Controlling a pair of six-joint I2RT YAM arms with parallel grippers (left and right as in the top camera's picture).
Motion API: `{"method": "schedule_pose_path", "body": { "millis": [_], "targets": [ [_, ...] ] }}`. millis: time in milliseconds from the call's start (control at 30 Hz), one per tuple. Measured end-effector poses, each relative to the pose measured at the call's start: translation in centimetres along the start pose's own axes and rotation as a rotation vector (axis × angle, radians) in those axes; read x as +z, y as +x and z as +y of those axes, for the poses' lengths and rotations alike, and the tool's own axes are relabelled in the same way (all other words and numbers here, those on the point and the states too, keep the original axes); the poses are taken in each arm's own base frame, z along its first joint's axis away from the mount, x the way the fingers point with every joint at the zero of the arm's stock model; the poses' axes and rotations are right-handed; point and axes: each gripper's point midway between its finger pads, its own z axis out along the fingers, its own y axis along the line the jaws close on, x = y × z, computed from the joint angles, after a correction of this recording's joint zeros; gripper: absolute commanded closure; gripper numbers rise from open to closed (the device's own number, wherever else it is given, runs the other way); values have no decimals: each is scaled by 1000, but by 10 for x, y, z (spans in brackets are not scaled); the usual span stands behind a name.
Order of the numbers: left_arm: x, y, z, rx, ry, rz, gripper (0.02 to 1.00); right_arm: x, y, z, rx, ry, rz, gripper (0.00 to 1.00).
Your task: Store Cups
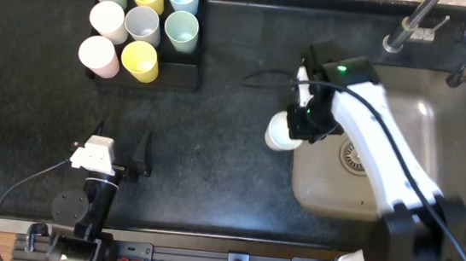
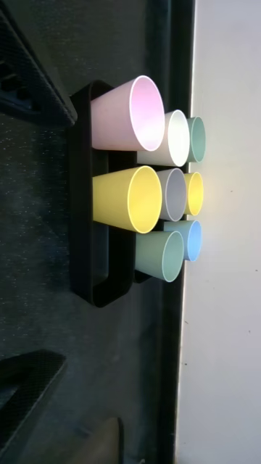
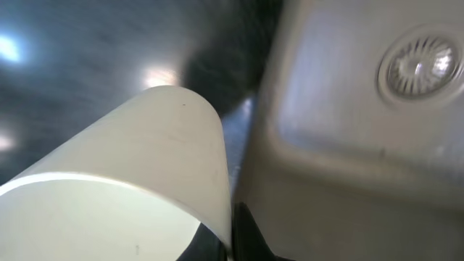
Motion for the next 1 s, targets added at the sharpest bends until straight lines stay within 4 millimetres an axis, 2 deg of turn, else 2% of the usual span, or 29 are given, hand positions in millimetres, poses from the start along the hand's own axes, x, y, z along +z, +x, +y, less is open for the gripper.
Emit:
{"method": "schedule_pose_path", "body": {
  "millis": [33,100,133,167,233,333,400,433,467,500,600,700,867,1000],
  "targets": [
    [0,0,0,0,0,0,18,-14,-5,4,-4,-13,-47,961],
    [0,0,0,0,0,0,18,-56,-19,15,-15,-38,-175,958],
    [0,0,0,0,0,0,18,-90,-30,25,-29,-55,-271,961],
    [0,0,0,0,0,0,18,-101,-33,28,-34,-58,-299,958],
    [0,0,0,0,0,0,18,-145,-40,49,-67,-73,-395,958],
    [0,0,0,0,0,0,18,-181,-46,85,-127,-91,-455,961],
    [0,0,0,0,1,0,18,-188,-53,114,-165,-106,-449,961],
    [0,0,0,0,0,0,18,-188,-58,126,-180,-113,-451,961],
    [0,0,0,0,0,0,18,-178,-70,148,-207,-120,-438,958],
    [0,0,0,0,0,0,20,-167,-74,158,-215,-119,-413,961],
    [0,0,0,0,0,0,18,-137,-90,177,-217,-111,-367,958],
    [0,0,0,0,0,0,18,-97,-106,193,-212,-100,-316,961],
    [0,0,0,0,0,0,18,-45,-123,205,-188,-80,-253,958],
    [0,0,0,0,0,0,20,-26,-134,202,-167,-48,-250,958]
  ]
}}
